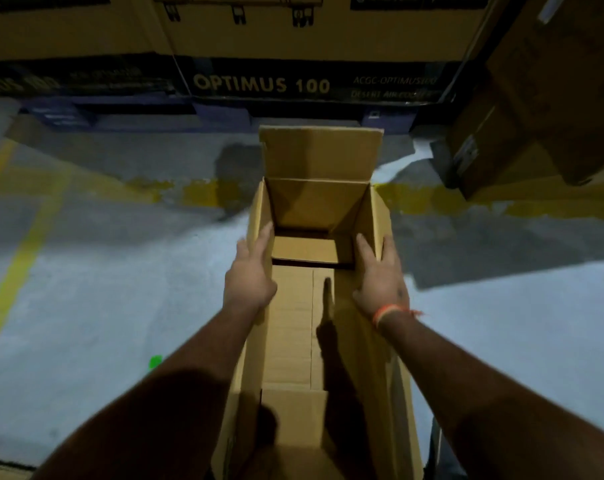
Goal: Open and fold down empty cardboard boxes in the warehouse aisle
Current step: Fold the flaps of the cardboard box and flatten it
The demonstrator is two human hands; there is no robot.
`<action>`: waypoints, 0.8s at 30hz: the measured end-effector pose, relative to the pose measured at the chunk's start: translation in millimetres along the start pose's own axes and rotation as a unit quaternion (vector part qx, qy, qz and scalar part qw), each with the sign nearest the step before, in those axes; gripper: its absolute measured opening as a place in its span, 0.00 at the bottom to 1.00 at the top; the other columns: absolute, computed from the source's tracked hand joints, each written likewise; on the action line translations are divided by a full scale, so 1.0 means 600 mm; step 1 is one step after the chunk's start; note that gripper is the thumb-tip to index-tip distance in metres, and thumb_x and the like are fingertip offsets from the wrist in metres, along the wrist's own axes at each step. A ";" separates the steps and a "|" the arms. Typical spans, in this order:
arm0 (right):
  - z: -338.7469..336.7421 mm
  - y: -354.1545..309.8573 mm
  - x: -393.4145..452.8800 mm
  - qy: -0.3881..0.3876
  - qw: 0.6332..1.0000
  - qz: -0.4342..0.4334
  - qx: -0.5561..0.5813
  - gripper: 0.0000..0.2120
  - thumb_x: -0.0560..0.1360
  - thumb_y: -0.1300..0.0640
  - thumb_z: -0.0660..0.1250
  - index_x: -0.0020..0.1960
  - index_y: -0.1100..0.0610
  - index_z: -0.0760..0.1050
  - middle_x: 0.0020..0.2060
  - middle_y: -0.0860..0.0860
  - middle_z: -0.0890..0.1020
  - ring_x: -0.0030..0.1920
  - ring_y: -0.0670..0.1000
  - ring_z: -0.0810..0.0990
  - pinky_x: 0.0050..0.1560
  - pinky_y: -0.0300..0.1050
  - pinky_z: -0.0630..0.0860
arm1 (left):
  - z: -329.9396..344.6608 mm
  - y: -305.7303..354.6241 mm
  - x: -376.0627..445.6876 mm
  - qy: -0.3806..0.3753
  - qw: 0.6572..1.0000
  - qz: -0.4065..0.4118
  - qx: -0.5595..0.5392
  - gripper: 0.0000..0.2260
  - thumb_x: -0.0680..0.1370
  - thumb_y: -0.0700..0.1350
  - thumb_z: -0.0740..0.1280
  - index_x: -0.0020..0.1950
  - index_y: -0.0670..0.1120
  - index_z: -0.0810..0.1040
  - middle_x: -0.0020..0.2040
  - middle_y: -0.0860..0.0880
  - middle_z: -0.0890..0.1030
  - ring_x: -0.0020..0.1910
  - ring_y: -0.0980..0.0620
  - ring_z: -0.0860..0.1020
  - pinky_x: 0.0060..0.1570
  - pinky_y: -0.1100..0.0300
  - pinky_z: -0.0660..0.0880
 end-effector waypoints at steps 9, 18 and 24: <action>-0.027 -0.077 -0.242 0.046 0.953 -0.184 -0.238 0.30 0.74 0.66 0.67 0.74 0.54 0.65 0.80 0.63 0.39 0.79 0.67 0.37 0.74 0.72 0.43 | -0.082 -0.015 -0.182 -0.030 0.999 -0.012 -0.020 0.40 0.80 0.36 0.64 0.82 0.65 0.48 0.42 0.46 0.79 0.34 0.51 0.75 0.32 0.59 0.72; 0.123 -0.125 -0.472 -0.462 0.819 -0.194 -0.279 0.32 0.78 0.45 0.66 0.78 0.49 0.59 0.76 0.56 0.65 0.76 0.59 0.63 0.66 0.82 0.56 | -0.268 0.027 -0.262 -0.014 0.998 -0.046 0.040 0.40 0.81 0.37 0.63 0.82 0.65 0.45 0.42 0.47 0.72 0.38 0.47 0.74 0.33 0.56 0.73; 0.169 -0.068 -0.454 -0.474 0.819 -0.135 -0.294 0.39 0.79 0.45 0.63 0.82 0.46 0.44 0.81 0.55 0.54 0.80 0.61 0.53 0.72 0.78 0.48 | -0.263 0.020 -0.300 -0.033 0.996 -0.076 -0.020 0.40 0.82 0.36 0.61 0.81 0.67 0.44 0.47 0.47 0.71 0.43 0.46 0.75 0.37 0.50 0.79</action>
Point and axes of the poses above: each hand's wrist, its own x-axis towards the middle knuckle, its own z-axis out of the palm, y = z × x, the point moved 9 cm from there along x, towards the middle knuckle
